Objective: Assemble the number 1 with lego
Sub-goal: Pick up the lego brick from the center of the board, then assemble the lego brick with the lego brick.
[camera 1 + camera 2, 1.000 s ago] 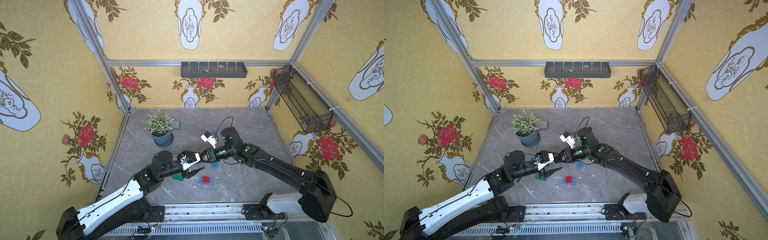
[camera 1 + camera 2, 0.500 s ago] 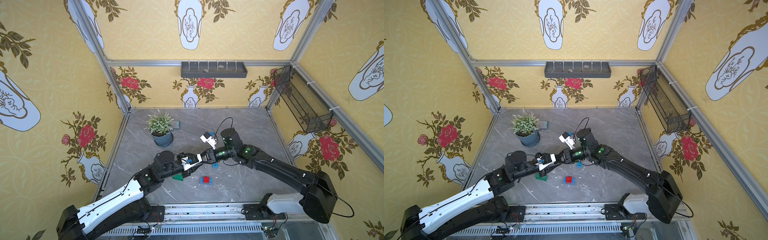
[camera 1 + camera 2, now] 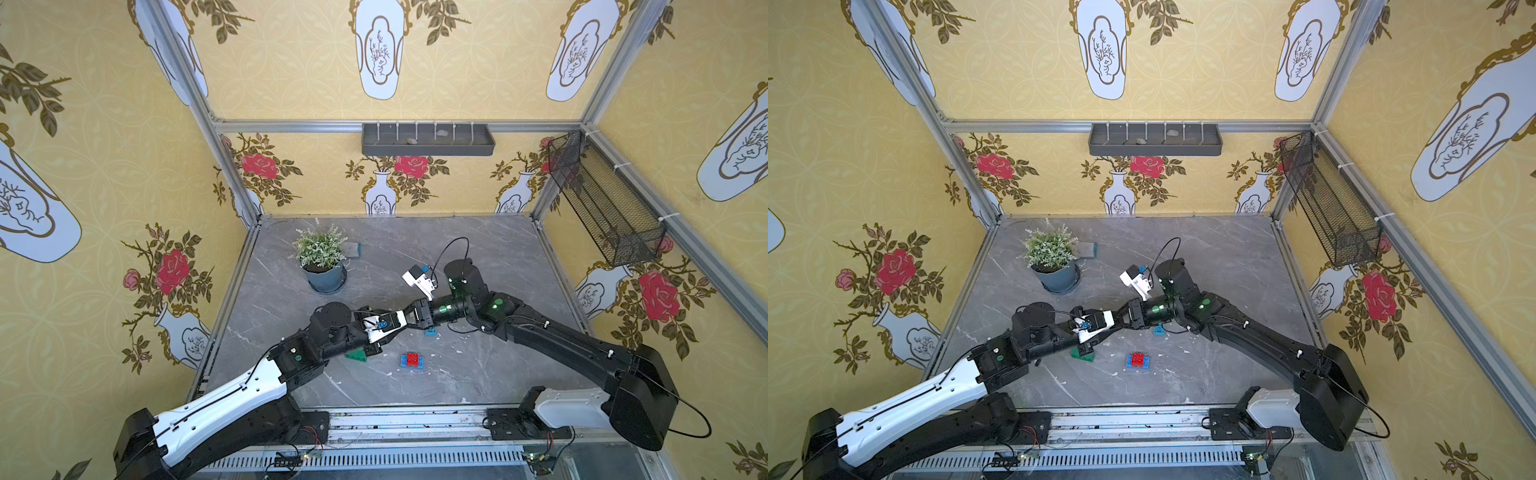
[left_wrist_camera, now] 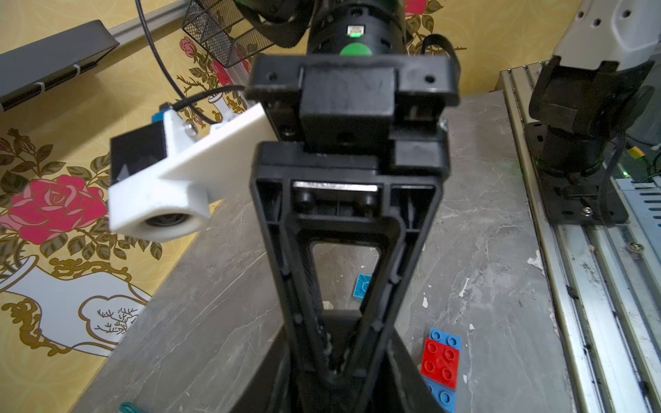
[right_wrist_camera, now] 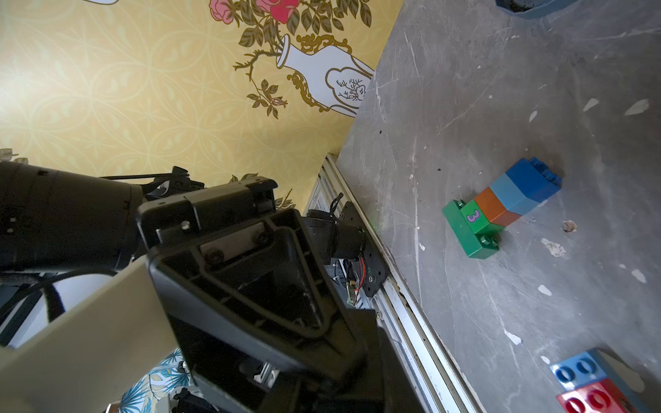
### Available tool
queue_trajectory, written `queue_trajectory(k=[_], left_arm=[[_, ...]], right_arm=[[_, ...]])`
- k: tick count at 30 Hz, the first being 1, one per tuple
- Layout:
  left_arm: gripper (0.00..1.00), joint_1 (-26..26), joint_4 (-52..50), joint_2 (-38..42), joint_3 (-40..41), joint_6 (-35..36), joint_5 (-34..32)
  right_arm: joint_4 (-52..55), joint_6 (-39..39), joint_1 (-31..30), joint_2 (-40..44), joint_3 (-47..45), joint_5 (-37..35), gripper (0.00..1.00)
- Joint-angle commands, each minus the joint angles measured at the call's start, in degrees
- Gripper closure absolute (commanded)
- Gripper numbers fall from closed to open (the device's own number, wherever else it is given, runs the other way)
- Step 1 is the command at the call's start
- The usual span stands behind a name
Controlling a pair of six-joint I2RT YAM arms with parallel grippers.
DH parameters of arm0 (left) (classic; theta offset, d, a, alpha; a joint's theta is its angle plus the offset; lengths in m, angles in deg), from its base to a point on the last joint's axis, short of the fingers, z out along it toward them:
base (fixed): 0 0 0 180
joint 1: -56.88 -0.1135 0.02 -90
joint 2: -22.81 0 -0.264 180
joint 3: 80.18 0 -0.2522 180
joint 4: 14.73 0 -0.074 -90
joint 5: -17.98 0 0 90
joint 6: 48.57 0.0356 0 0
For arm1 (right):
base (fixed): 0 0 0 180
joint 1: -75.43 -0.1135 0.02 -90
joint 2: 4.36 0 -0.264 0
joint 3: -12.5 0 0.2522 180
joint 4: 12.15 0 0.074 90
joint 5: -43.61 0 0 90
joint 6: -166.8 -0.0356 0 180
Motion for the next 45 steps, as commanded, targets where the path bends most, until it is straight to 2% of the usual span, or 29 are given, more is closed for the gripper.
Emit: queue_trajectory(k=[1,3,9,12,17,22,26,32,37,45], left_arm=[[1.0,0.03,0.5,-0.22,0.54,1.41,-2.44],[1.0,-0.03,0.62,-0.7,0.57,1.07,-2.22],[1.0,0.01,0.87,-0.64,1.22,-1.99,-1.22],[1.0,-0.08,0.79,0.25,2.24,-3.39,-0.57],[1.0,-0.23,-1.36,1.57,3.63,-3.56,2.51],[1.0,-0.42,-8.76,-0.69,1.26,1.16,11.03],[1.0,-0.28,-17.0,-5.5,-2.54,8.09,18.14],[1.0,0.12,-18.27,-12.75,-5.19,15.29,20.8],[1.0,0.81,-17.9,-18.54,-7.81,16.94,20.22],[1.0,1.66,-17.51,-24.14,-10.06,15.49,18.6]], right_arm=[[-3.05,-1.99,0.1,0.93,-0.55,-1.14,0.57],[-2.81,-2.09,0.18,1.86,-1.04,-2.62,0.4],[-0.68,-2.52,1.69,7.21,-3.32,-9.3,0.0],[2.95,-2.29,3.12,11.11,-4.62,-15.21,0.02],[14.38,-1.88,5.36,18.36,-5.96,-30.06,0.02],[24.51,-1.25,6.97,24.06,-5.22,-42.16,0.02],[29.57,0.99,8.72,25.28,-3.23,-44.6,0.02],[33.86,1.98,9.63,25.31,-1.5,-46.56,0.02],[37.08,-0.3,10.2,26.21,-2.11,-48.97,0.02],[38.31,-2.11,12.44,23.27,-2.55,-46.53,0.02]])
